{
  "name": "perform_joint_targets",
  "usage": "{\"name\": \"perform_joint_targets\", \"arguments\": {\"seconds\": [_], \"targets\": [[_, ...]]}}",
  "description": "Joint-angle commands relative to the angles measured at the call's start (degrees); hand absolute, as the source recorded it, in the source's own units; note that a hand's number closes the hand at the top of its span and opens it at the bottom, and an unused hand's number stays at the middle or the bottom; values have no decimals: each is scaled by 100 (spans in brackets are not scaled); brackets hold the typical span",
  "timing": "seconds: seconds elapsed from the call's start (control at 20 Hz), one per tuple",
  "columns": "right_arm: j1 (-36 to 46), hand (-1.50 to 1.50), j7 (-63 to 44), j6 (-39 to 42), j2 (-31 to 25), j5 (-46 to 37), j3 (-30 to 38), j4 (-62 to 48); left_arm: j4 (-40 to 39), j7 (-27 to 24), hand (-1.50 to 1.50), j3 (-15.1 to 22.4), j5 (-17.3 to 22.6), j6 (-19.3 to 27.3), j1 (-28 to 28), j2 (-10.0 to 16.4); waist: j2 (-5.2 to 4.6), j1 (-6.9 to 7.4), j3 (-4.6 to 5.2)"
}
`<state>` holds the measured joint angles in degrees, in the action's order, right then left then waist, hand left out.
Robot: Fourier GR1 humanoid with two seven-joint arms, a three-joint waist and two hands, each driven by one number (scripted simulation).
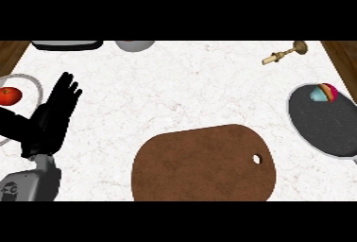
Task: Pick the cupcake from the cutting board and place it in the pan
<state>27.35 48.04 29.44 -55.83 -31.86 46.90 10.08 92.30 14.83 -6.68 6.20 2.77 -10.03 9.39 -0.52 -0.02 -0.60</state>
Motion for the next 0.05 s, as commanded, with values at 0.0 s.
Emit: {"name": "perform_joint_targets", "arguments": {"seconds": [0.0], "targets": [[-410, -150, 1160, 1326, -100, 74, -53, 15, 74, 73, 0, 3, 64, -41, 69, -6, 24, -14, 0]]}}
